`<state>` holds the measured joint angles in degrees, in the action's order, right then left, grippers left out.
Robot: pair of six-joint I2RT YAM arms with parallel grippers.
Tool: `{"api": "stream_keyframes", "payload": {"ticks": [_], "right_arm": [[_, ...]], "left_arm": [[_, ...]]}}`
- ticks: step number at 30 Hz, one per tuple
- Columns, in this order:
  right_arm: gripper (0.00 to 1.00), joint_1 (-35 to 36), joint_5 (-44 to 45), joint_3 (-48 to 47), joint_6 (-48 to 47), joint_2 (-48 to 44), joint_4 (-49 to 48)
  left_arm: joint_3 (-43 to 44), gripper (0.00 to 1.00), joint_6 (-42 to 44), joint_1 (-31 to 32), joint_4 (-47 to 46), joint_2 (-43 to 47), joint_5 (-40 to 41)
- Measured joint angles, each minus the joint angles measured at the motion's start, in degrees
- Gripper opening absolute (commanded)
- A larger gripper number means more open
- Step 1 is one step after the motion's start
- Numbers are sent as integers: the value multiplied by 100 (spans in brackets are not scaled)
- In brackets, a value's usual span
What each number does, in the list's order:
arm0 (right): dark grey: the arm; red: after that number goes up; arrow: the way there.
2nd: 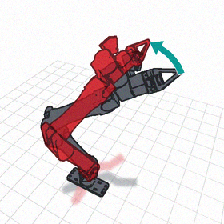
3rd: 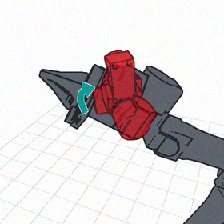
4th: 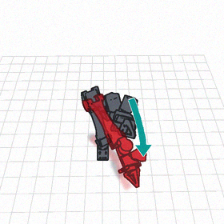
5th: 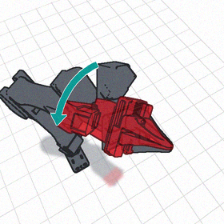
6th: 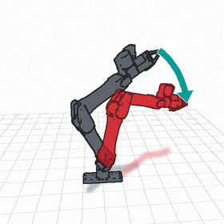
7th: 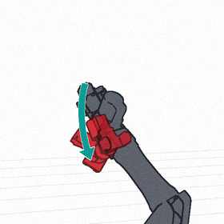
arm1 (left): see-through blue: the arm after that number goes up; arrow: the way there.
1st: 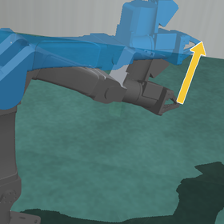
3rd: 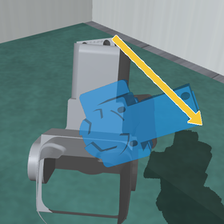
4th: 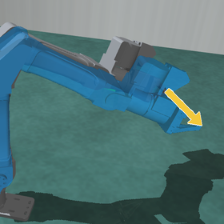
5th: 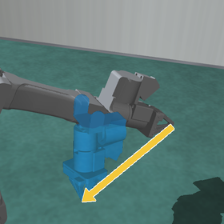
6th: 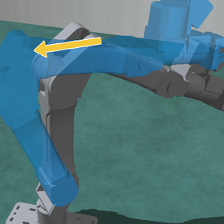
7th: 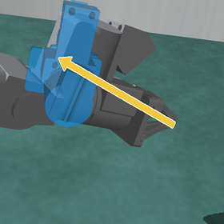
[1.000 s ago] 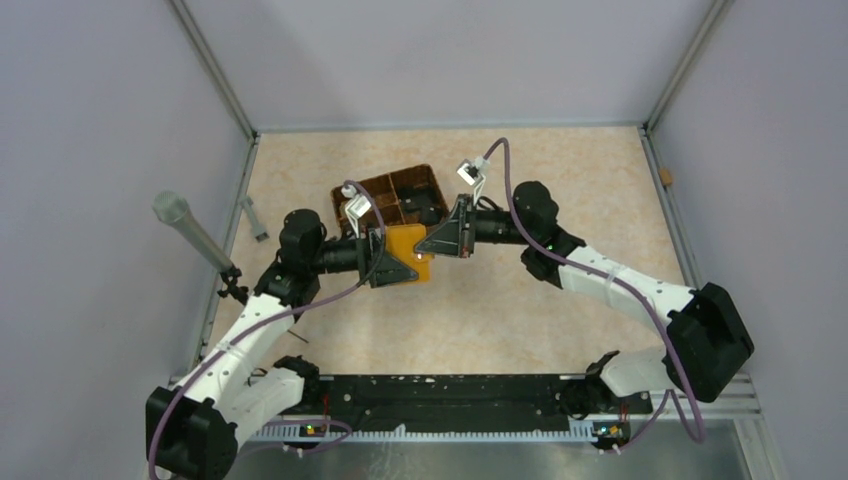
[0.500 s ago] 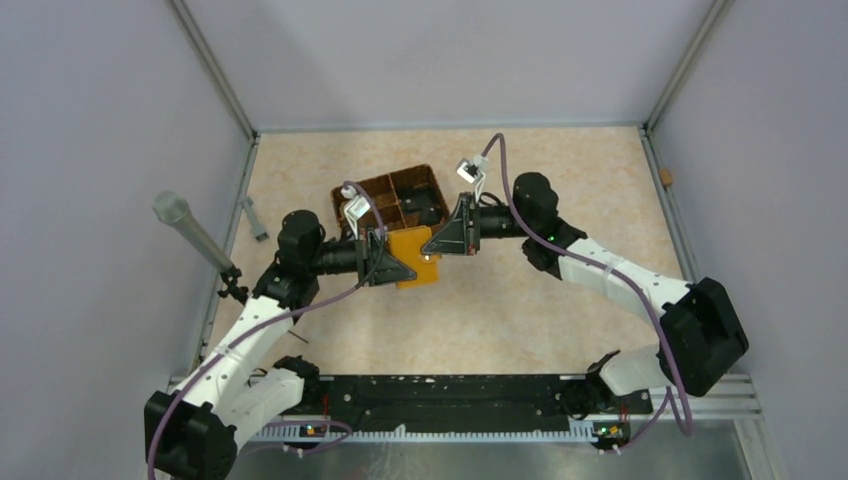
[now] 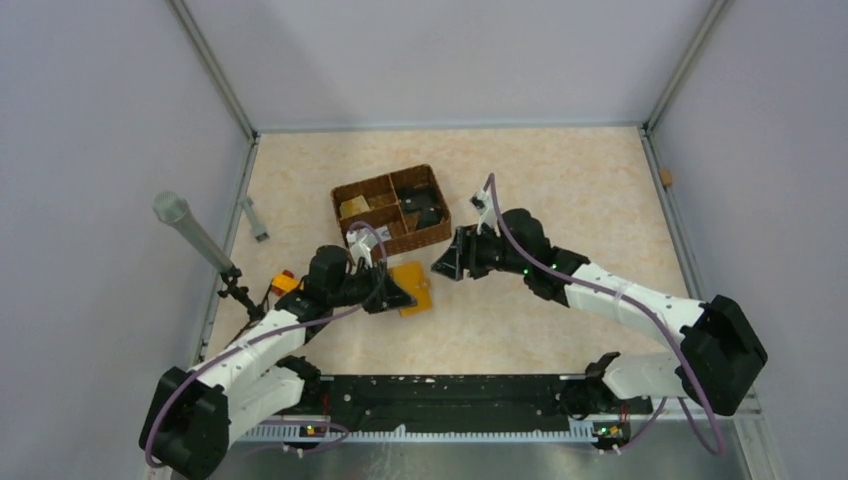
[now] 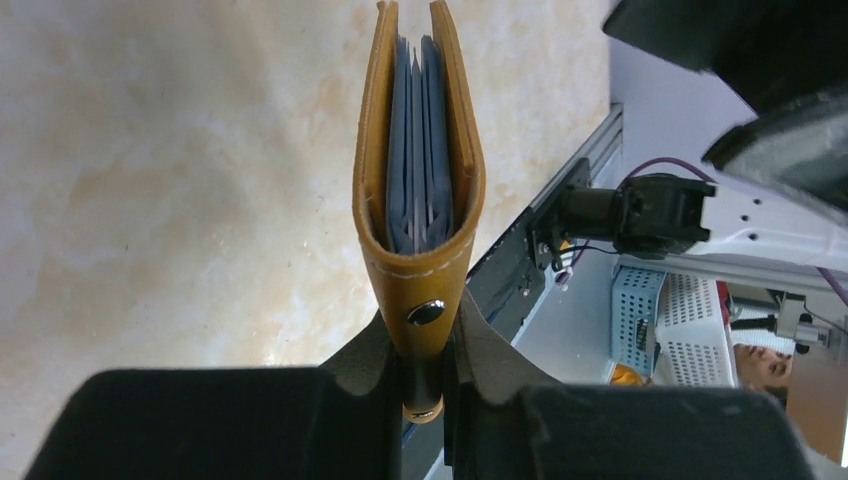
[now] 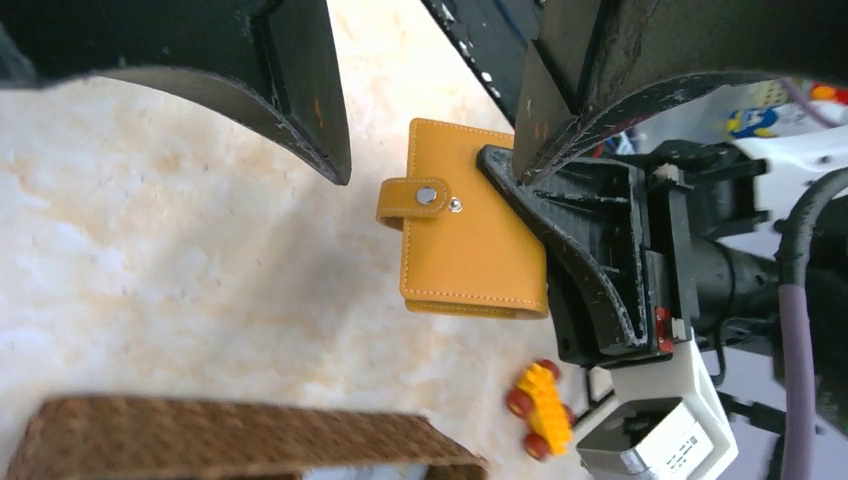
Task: Put the credit cards into the card holder
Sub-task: Close the card holder.
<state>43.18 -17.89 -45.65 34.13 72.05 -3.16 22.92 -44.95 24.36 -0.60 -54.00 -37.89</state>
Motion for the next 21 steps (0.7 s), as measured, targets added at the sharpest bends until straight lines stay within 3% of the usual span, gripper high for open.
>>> {"api": "stream_keyframes", "payload": {"ticks": [5, 10, 21], "right_arm": [[55, 708, 1106, 35, 306, 186, 284], [52, 1189, 1742, -195, 459, 957, 553], [45, 1534, 2070, -776, 560, 2057, 756]], "left_arm": [[-304, 0, -442, 376, -140, -367, 520], [-369, 0, -616, 407, -251, -1034, 769], [-374, 0, -634, 422, -396, -1456, 841]]}}
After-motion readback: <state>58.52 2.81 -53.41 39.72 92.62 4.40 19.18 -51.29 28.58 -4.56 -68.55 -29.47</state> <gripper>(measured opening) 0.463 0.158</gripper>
